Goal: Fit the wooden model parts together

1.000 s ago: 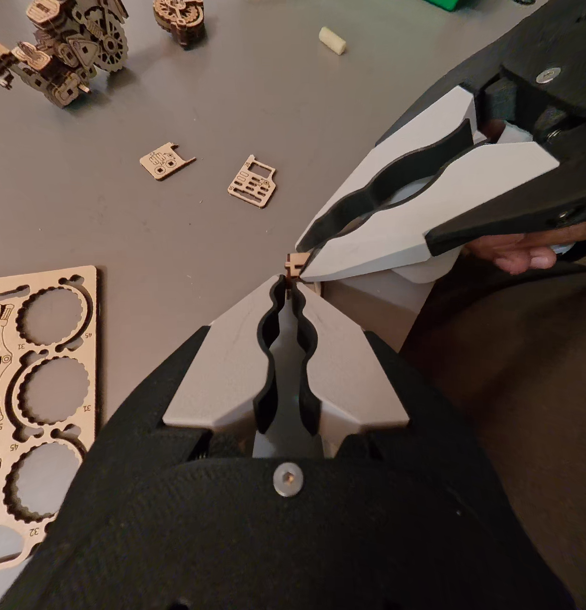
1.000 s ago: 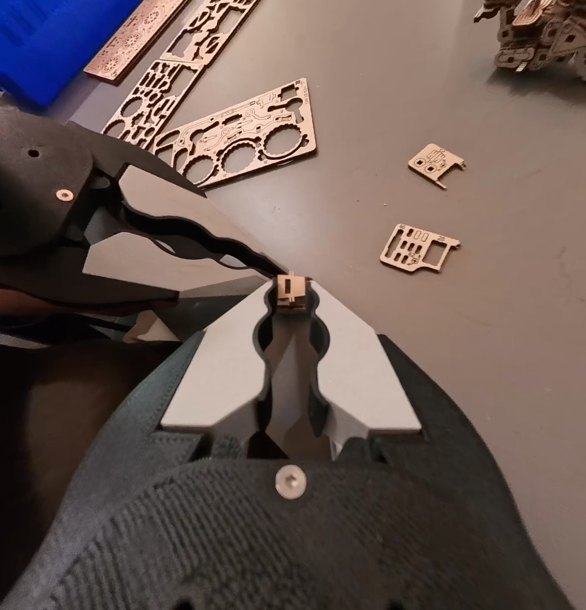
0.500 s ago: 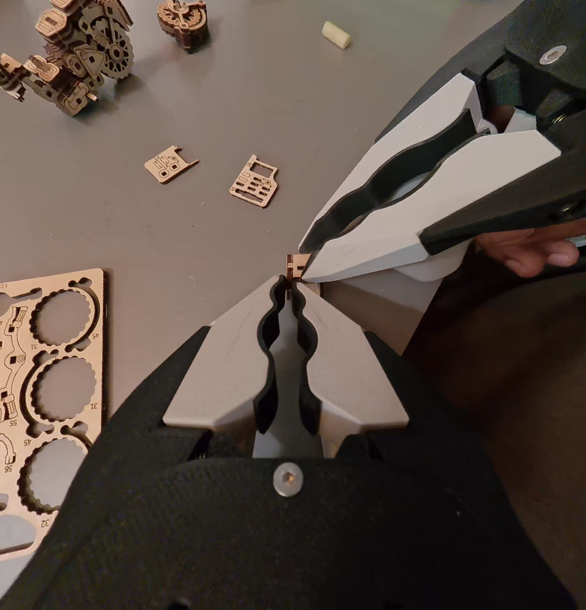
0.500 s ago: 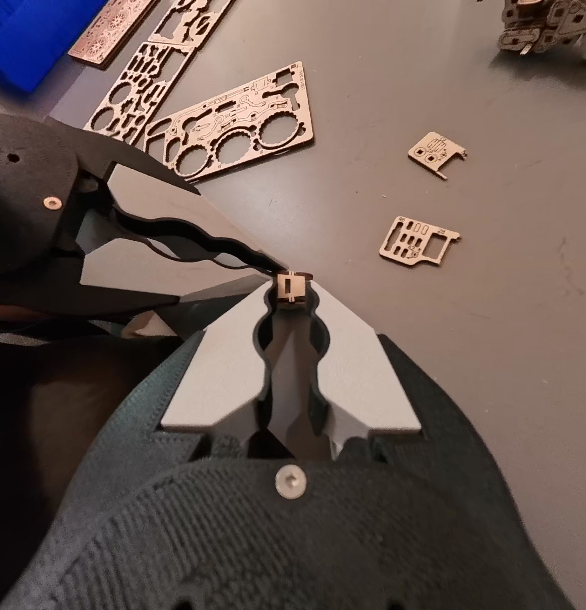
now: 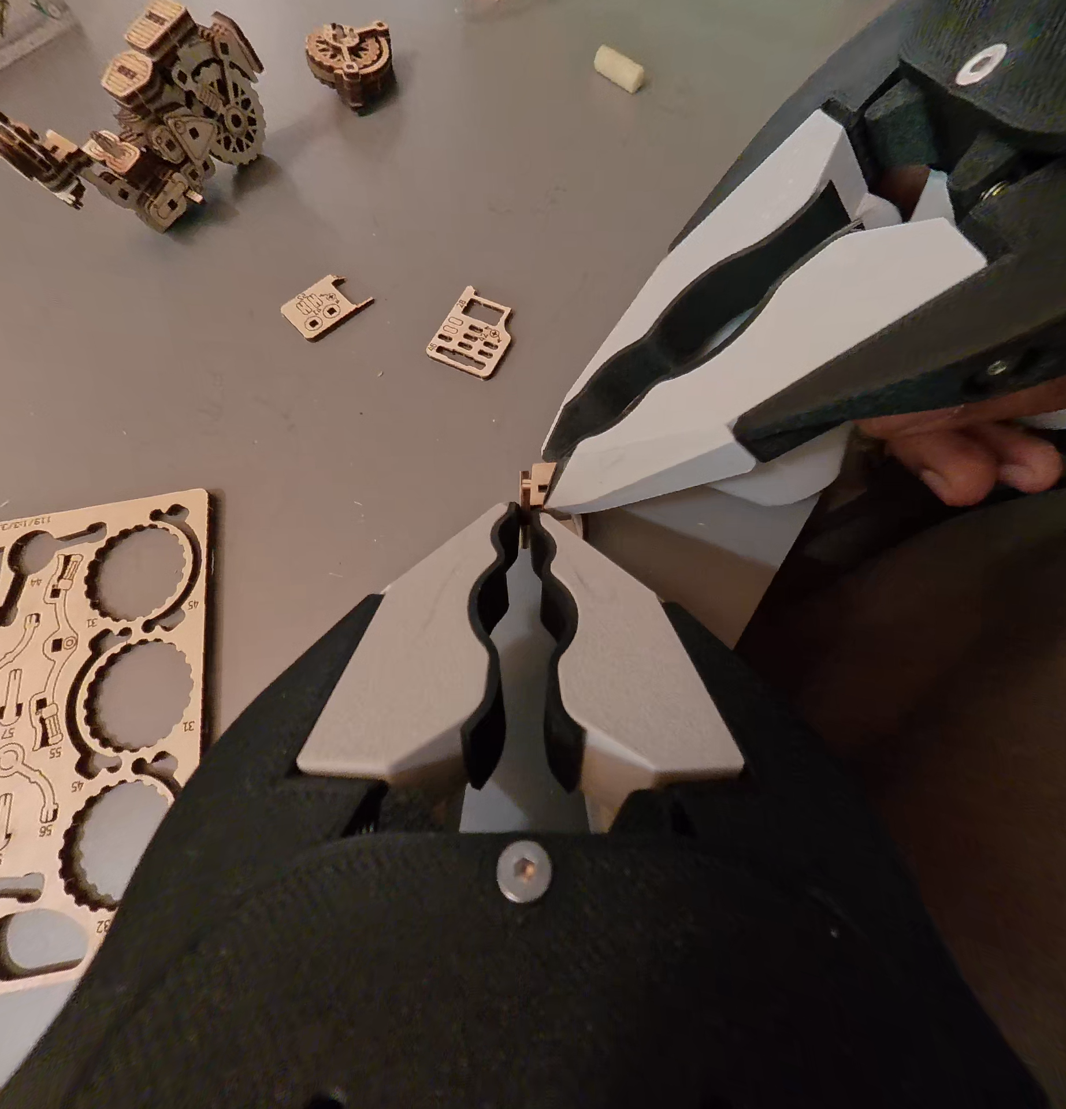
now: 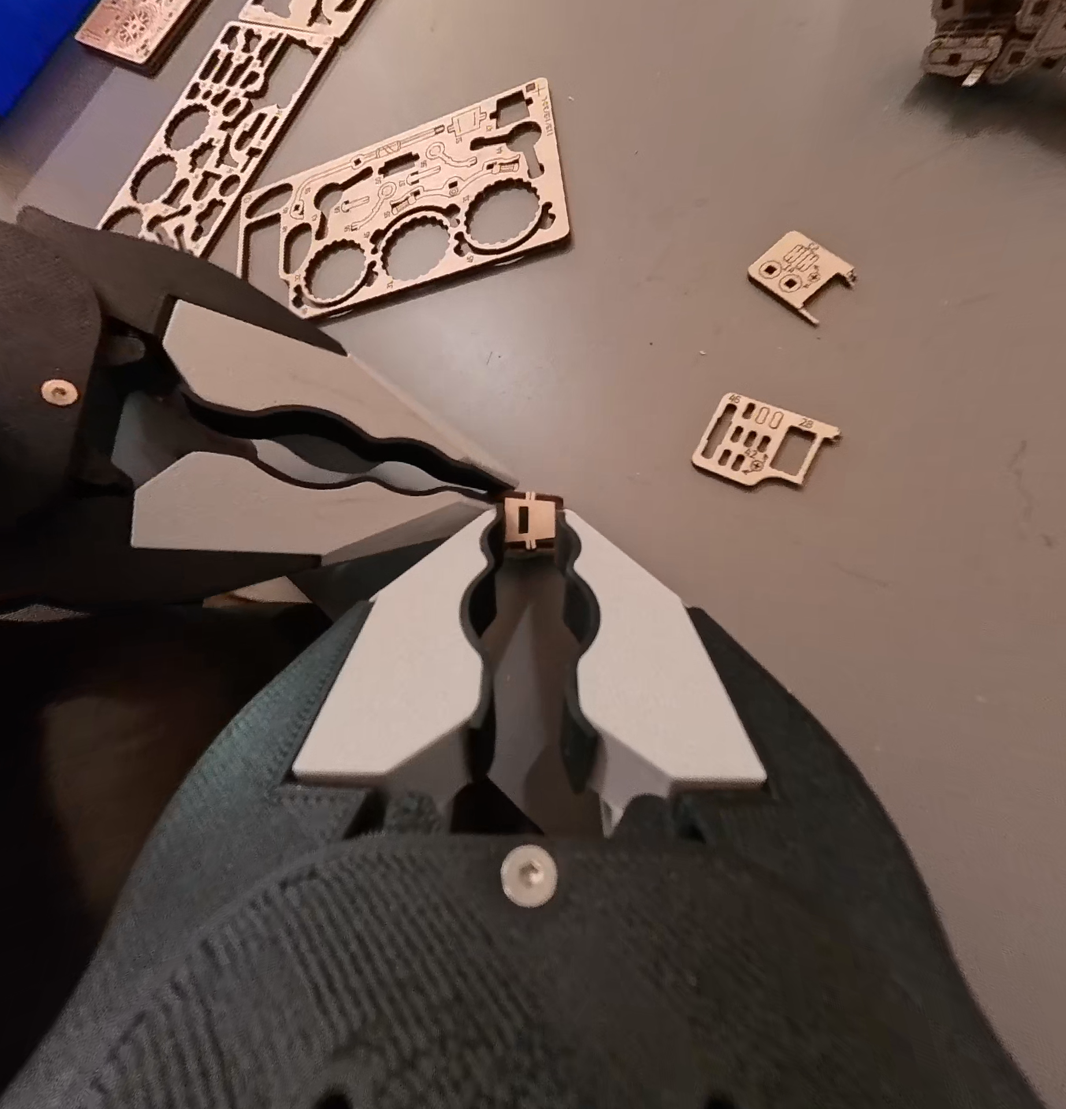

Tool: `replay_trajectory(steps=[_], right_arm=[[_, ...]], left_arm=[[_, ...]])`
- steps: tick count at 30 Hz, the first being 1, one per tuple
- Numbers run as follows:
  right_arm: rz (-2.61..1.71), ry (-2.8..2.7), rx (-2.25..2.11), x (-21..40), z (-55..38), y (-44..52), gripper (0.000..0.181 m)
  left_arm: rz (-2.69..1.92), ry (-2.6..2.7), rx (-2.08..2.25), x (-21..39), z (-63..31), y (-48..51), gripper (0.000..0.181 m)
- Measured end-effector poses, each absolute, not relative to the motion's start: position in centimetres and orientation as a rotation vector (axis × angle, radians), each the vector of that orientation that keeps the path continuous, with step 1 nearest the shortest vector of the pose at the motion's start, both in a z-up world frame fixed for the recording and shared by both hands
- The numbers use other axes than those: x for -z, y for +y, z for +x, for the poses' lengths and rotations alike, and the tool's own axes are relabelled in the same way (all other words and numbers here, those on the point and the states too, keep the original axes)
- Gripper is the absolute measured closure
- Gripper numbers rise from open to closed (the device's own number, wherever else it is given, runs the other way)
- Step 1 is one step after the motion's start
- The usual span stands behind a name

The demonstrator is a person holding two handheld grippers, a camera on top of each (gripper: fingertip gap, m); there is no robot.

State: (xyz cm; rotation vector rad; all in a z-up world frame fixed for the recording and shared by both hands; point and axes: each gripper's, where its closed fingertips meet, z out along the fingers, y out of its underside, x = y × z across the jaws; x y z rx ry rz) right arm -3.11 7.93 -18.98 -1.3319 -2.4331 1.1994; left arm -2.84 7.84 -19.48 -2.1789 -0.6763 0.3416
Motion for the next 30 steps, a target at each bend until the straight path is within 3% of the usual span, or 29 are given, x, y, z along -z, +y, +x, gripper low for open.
replay_trajectory(steps=[30], right_arm=[[-1.278,-2.506,-1.189,18.85,-2.62,7.19,0.166]], left_arm=[[-2.129,-0.765,-0.176,19.96,-2.0,7.4,0.176]])
